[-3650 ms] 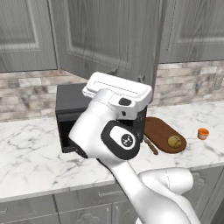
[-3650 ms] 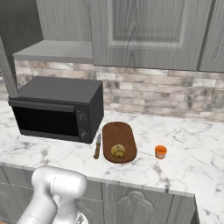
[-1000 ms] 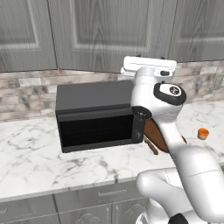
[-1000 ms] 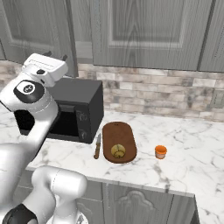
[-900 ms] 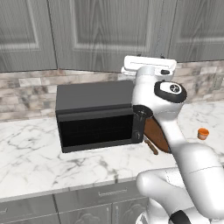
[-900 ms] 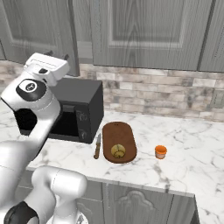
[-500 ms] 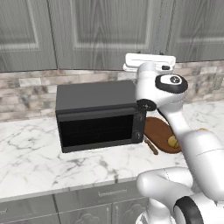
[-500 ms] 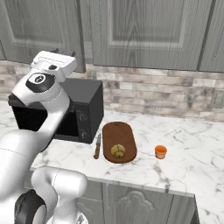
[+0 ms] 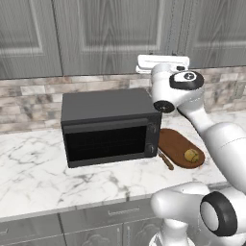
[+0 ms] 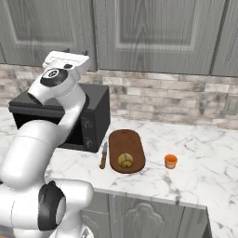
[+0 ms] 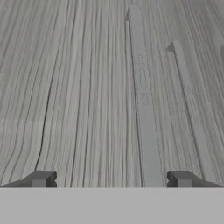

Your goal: Pick the bread, place it on the cutting board, pick the jam, place it on the counter, and close the cabinet.

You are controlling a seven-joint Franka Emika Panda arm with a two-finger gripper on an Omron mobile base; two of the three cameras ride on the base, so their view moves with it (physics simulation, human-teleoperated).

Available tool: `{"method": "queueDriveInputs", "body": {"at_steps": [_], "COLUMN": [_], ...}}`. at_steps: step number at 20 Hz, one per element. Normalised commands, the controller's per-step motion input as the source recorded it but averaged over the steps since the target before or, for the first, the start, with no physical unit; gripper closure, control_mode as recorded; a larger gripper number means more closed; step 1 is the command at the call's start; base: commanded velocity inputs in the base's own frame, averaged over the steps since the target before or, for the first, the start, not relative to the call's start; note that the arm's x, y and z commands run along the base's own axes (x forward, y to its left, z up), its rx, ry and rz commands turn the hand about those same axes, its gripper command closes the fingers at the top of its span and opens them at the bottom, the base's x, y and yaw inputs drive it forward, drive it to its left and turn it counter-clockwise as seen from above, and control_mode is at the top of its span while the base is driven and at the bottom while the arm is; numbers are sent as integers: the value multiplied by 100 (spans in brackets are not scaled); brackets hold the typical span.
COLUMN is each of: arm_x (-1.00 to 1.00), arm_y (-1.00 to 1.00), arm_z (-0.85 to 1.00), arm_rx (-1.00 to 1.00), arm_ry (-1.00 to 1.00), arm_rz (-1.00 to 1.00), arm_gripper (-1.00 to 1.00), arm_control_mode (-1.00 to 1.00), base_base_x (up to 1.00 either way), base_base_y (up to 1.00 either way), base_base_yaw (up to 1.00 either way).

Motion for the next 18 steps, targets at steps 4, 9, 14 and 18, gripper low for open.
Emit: {"method": "queueDriveInputs", "body": {"at_steps": [4,9,14,18], "arm_x": [50,45,42,42], "arm_y": [-17,-12,-6,-2], "arm_z": [0,0,0,0], "arm_rx": [0,0,0,0], "arm_ry": [0,0,0,0], "arm_rz": [4,4,3,3], "arm_gripper": [-100,-100,-100,-100], "arm_control_mode": [-100,-100,-100,-100], "base_base_x": [0,0,0,0], "base_base_y": [0,0,0,0], "base_base_yaw": [0,0,0,0]}}
